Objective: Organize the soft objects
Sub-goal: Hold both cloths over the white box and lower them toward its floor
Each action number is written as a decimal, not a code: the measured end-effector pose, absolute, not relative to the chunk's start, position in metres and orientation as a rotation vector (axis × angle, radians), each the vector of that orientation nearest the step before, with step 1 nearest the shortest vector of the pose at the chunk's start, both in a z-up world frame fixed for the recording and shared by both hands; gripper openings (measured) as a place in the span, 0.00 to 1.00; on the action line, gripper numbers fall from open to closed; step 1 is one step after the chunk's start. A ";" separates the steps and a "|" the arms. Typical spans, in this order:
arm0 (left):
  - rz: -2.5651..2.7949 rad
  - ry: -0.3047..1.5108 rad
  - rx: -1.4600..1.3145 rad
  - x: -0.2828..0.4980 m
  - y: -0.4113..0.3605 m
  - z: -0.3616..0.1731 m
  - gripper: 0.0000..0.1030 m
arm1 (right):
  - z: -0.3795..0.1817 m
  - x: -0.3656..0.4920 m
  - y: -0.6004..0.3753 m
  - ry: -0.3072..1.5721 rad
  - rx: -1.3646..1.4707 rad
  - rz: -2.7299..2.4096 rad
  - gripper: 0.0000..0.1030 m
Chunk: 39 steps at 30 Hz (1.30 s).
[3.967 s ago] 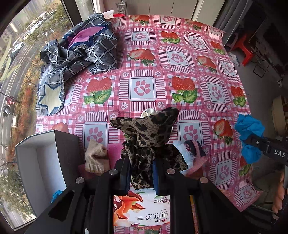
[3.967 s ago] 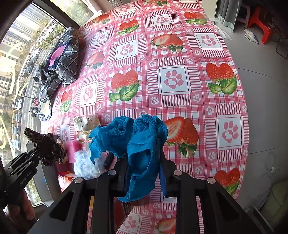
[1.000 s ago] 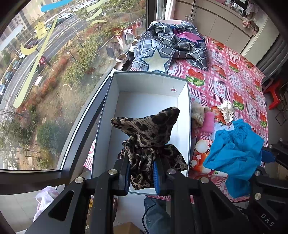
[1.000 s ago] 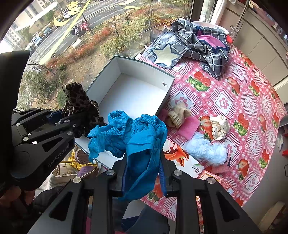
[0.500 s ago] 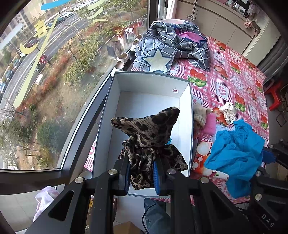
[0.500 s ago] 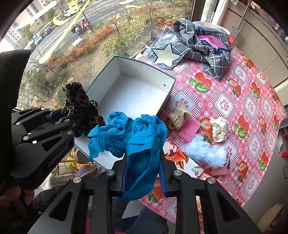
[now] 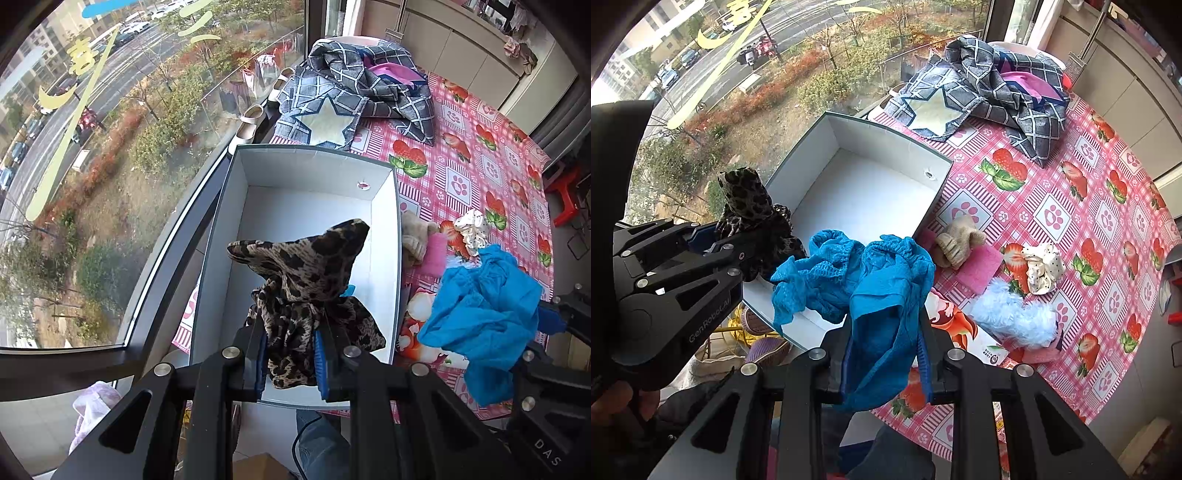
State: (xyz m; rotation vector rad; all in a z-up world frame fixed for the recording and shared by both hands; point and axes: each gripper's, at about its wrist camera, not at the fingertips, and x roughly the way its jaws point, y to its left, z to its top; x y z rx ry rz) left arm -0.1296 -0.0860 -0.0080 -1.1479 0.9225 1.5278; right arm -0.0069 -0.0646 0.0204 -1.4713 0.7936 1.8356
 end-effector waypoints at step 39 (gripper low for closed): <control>1.575 1.000 -1.174 -0.143 -0.042 -0.048 0.24 | -0.016 -0.044 -0.003 0.851 -1.488 1.797 0.27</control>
